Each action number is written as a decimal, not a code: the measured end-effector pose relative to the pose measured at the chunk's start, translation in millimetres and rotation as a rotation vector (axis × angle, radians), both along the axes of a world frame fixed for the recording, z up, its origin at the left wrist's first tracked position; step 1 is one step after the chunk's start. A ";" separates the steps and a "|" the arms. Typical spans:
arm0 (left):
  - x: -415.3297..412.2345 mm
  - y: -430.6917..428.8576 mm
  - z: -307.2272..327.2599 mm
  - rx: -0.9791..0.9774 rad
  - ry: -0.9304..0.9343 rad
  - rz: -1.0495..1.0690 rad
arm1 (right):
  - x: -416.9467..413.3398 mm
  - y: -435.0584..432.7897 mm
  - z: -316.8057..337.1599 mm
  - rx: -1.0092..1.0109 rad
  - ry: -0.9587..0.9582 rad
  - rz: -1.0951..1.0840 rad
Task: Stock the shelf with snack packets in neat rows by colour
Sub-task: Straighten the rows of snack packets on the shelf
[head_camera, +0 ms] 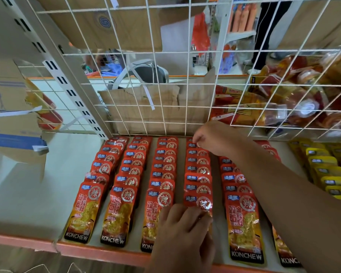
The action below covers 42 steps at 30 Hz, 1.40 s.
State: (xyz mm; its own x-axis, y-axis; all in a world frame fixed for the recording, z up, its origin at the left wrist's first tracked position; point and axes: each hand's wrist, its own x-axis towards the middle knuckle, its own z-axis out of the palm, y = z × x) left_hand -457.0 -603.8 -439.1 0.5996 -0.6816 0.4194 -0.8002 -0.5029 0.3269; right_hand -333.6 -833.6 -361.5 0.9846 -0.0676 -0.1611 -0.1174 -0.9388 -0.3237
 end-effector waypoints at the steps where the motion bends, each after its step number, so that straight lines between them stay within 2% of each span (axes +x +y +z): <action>1: -0.2 -0.1 0.6 -0.001 0.003 -0.001 | 0.3 1.2 1.0 0.004 0.022 0.007; 4: -1.2 0.2 1.9 0.002 0.012 0.000 | 0.8 3.7 2.3 0.007 0.068 0.001; 21: -2.8 0.6 1.1 -0.015 0.002 0.005 | -16.3 2.8 6.1 0.055 -0.005 -0.006; 35: -4.7 2.4 6.5 0.023 0.041 0.005 | -18.0 11.5 15.8 0.016 0.192 0.036; 42: -4.5 1.5 6.6 0.002 0.030 0.002 | -31.5 5.5 3.9 0.076 -0.006 0.009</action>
State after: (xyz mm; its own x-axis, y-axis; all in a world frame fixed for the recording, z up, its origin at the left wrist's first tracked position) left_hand -461.5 -602.4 -432.4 0.6132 -0.6812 0.3998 -0.7890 -0.5047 0.3503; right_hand -365.2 -828.1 -357.7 0.9861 -0.0462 -0.1596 -0.1066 -0.9127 -0.3945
